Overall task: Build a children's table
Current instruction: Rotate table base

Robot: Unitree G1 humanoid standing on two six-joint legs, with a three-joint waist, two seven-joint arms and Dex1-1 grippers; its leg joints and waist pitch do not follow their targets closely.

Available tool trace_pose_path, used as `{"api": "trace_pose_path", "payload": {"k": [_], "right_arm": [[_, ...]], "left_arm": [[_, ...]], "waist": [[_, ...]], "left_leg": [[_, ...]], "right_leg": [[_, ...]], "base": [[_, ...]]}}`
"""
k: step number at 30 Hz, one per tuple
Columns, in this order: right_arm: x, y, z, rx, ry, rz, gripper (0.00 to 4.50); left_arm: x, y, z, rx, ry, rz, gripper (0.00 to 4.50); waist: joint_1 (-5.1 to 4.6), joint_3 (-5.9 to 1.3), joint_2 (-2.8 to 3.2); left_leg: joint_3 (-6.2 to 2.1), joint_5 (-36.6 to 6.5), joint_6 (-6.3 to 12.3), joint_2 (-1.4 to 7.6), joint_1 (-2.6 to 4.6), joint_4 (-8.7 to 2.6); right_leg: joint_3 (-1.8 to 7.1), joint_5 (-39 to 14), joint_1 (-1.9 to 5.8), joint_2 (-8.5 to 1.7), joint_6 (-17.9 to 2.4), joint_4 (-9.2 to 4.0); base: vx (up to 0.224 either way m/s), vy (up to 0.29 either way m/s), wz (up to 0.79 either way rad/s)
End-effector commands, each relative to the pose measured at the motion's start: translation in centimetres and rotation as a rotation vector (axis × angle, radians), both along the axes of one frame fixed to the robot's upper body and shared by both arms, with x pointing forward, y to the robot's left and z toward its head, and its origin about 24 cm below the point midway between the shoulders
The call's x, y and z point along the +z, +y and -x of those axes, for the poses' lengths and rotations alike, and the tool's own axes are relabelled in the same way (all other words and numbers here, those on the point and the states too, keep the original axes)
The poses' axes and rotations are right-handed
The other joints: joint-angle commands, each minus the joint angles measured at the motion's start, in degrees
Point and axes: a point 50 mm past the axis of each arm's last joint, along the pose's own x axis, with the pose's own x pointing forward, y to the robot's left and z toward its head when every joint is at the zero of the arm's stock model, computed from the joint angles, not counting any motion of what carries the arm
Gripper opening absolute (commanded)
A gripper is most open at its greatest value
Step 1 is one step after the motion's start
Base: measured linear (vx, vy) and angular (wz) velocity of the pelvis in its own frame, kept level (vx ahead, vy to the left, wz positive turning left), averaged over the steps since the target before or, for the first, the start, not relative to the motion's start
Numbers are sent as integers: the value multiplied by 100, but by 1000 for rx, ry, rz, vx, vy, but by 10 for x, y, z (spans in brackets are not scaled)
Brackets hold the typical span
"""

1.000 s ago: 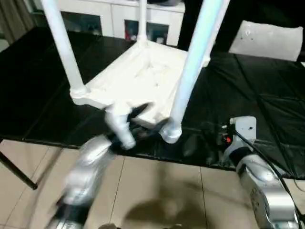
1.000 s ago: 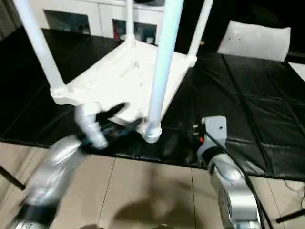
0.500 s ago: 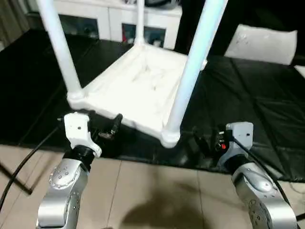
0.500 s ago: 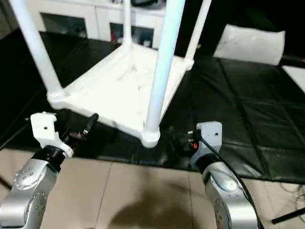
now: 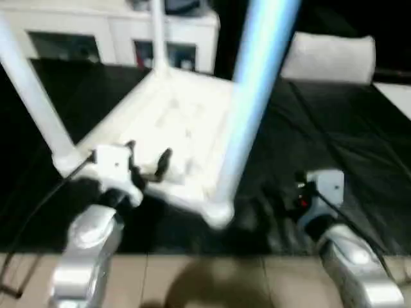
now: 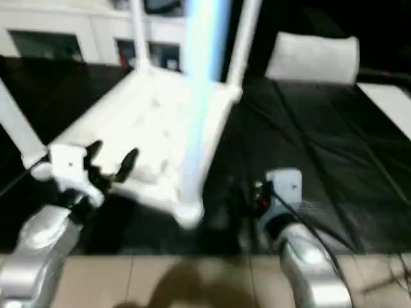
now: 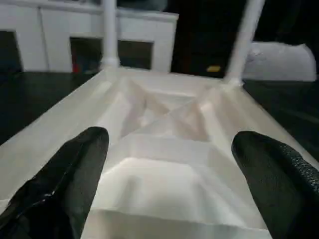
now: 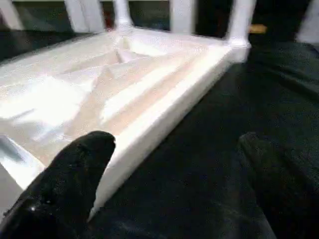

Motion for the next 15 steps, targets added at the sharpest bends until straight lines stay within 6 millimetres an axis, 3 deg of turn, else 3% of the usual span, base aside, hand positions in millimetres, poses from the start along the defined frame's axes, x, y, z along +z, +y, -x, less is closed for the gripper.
{"api": "trace_pose_path", "payload": {"k": [1, 2, 3, 4, 5, 6, 7, 8, 9, 10, 11, 12, 13, 14, 15], "right_arm": [[2, -11, 1, -33, -8, 34, 450], [1, -12, 1, -39, -7, 39, 450], [0, -13, 1, -45, -6, 46, 450], [0, -14, 1, -46, -6, 53, 450], [0, -15, 1, -46, -6, 60, 450], [-1, -16, 1, -45, -6, 67, 450], [-1, -16, 1, -45, -6, 67, 450], [0, -17, 1, -25, -21, 55, 450], [1, -18, 1, -22, -27, 55, 450], [1, -19, 1, -20, -30, 56, 450], [0, -20, 1, -6, -20, 49, 450], [0, -20, 1, 24, -17, 46, 450], [0, -20, 1, 24, -17, 46, 450], [0, -20, 1, 38, -21, 55, 450], [2, -23, 0, 52, -26, 71, 450]], "left_arm": [[0, -14, 2, -90, 2, 9, 446], [-2, -16, 3, -116, 14, -2, 446], [-3, -17, 5, -142, 25, -13, 446], [-4, -17, 6, -156, 26, -5, 446], [-4, -16, 6, -171, 26, 4, 446], [-4, -15, 7, -206, 29, 2, 446], [-4, -15, 7, -206, 29, 2, 446], [-5, -10, 6, -237, 40, -36, 446], [-5, -7, 5, -259, 44, -56, 446], [-4, -6, 4, -270, 46, -66, 446], [-5, -4, 2, -294, 57, -103, 446], [-6, -1, 0, -335, 76, -156, 446], [-6, -1, 0, -335, 76, -156, 446], [-6, 0, -1, -365, 86, -179, 446], [-5, 1, -4, -468, 105, -223, 446]], "waist": [[-178, -292, 174], [-165, -285, 129], [-140, -326, -31], [-61, -357, -356], [29, -252, -221], [38, -356, -323], [31, -397, -338], [10, -372, -249], [-20, -322, -158], [-44, -273, -106], [-62, -256, -108], [-69, -204, -91], [-75, -170, -101], [-76, -119, -100], [-85, -107, -117]], "left_leg": [[-641, -25, 2275, 844, 674, -642], [-520, 622, 2484, 797, 607, -616], [-296, 1841, 2532, 606, 448, -394], [67, 1433, 1686, 89, -60, -203], [43, 919, 1267, 40, -159, -184], [-19, 879, 601, 126, -176, -295], [-2, 945, 423, 127, -127, -326], [38, 770, 209, 136, -43, -410], [22, 358, 91, 209, -26, -516], [18, -191, -64, 302, -17, -603], [27, -448, -144, 327, -12, -633], [28, -1041, -238, 375, 20, -687], [39, -1380, -266, 372, 35, -704], [62, -1966, -364, 383, 97, -707], [53, -2184, -431, 378, 110, -719]], "right_leg": [[47, 302, -646, -294, 489, -7], [85, 606, -702, -329, 572, -51], [329, 1473, -720, -531, 540, -497], [645, 2168, -297, -753, 778, -1033], [770, 1996, -253, -1016, 679, -1028], [666, 2651, -81, -956, 552, -896], [609, 3066, -66, -840, 455, -844], [507, 3194, -103, -704, 200, -855], [446, 2506, -119, -651, -72, -905], [413, 1474, -143, -615, -344, -967], [414, 1051, -147, -609, -424, -985], [418, 107, -186, -600, -515, -1059], [430, -398, -226, -593, -502, -1103], [458, -1351, -313, -621, -445, -1186], [472, -1940, -334, -645, -331, -1240]], "base": [[118, 6, 7], [118, 6, 7], [89, -29, 8], [40, -84, 4], [40, -84, 4], [19, -106, -2], [4, -76, -3], [4, -76, -3], [-23, -57, -5], [0, 0, 0], [0, 0, 0], [-64, -8, -6], [-63, -1, 0], [-63, -1, 0], [-60, 1, 2]]}}
